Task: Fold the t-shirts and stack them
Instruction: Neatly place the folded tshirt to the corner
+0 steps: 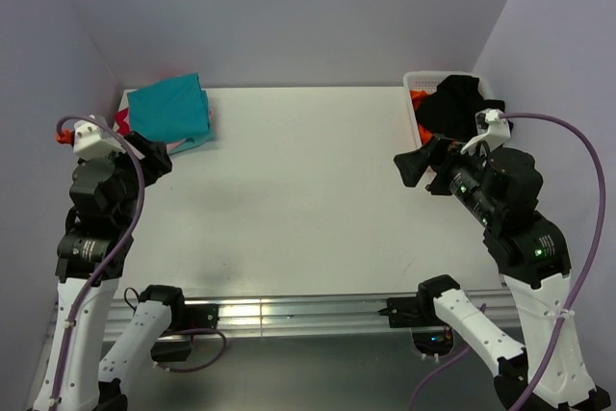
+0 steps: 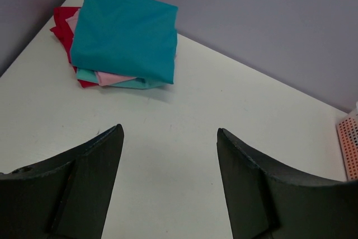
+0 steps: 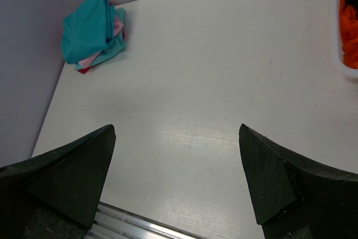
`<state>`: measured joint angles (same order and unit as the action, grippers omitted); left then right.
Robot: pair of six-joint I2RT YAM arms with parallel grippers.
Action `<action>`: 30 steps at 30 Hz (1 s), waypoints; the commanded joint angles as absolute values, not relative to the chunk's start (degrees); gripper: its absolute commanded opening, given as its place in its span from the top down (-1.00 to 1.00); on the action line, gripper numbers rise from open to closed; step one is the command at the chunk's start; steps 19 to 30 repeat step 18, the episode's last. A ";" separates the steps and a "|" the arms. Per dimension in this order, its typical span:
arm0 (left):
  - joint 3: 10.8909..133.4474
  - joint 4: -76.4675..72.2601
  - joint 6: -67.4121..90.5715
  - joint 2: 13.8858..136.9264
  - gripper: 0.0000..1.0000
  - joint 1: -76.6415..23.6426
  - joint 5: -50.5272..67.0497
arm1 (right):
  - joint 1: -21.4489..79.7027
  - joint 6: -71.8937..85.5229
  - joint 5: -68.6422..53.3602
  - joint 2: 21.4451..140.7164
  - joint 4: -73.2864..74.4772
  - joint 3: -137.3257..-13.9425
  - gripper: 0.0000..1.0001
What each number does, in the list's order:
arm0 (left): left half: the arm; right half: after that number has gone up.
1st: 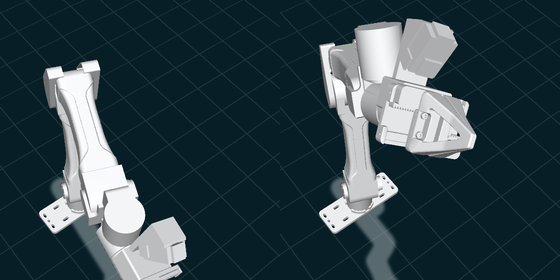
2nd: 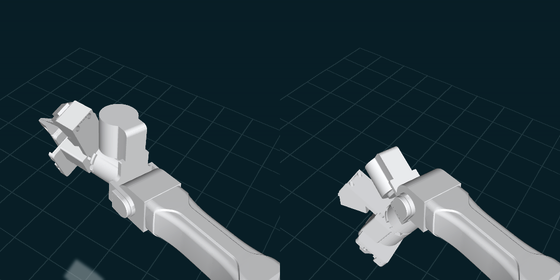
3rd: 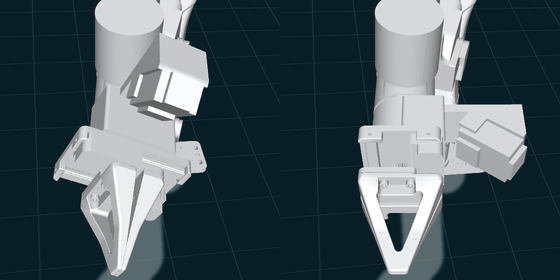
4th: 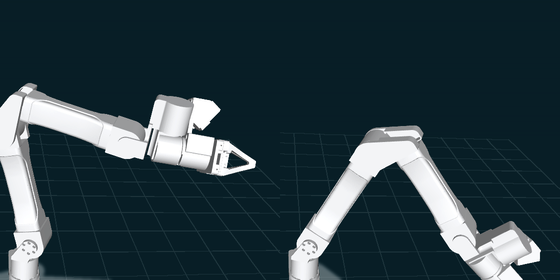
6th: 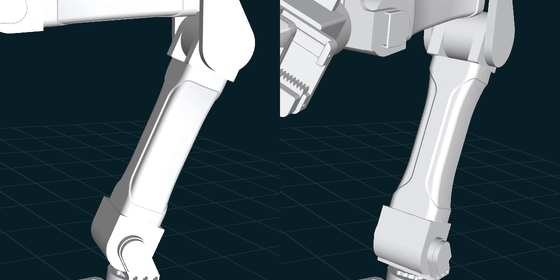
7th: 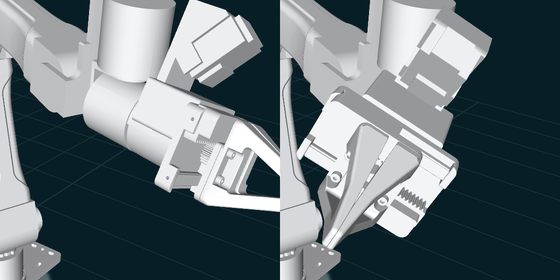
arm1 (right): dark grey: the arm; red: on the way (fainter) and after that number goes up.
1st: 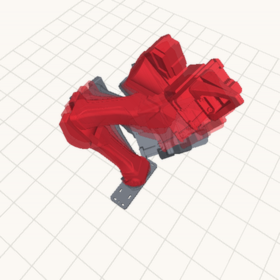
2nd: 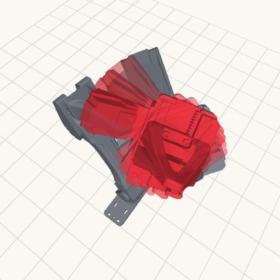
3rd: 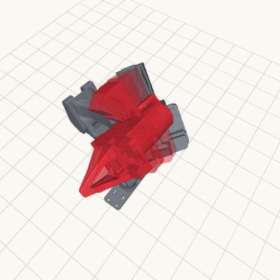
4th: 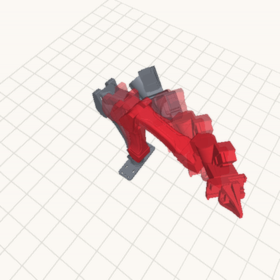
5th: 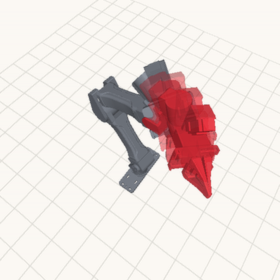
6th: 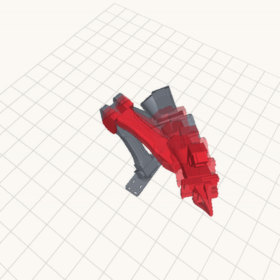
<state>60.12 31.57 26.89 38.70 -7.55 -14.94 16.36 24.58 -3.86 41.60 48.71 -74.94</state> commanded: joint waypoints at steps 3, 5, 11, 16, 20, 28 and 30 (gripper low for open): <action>60.90 31.29 23.38 37.88 -0.48 -7.73 -17.23 | 16.79 24.52 -4.31 42.36 45.18 -75.67 -0.96; 61.69 31.81 22.68 38.40 -0.49 -7.73 -17.40 | 16.79 24.52 -4.39 42.63 44.56 -75.32 -0.96; 62.67 32.52 21.80 38.41 -0.50 -7.73 -18.81 | 16.79 23.21 -4.22 43.77 44.47 -74.79 -0.96; 61.70 32.26 21.62 38.23 -0.50 -7.73 -19.77 | 16.79 22.33 -3.96 44.47 44.12 -74.79 -0.96; 61.70 32.17 21.45 38.58 -0.51 -7.73 -20.13 | 16.87 22.15 -4.04 44.74 43.86 -74.53 -0.96; 61.70 32.17 21.45 38.58 -0.51 -7.73 -20.13 | 16.87 22.15 -4.04 44.74 43.86 -74.53 -0.96; 61.70 32.17 21.45 38.58 -0.51 -7.73 -20.13 | 16.87 22.15 -4.04 44.74 43.86 -74.53 -0.96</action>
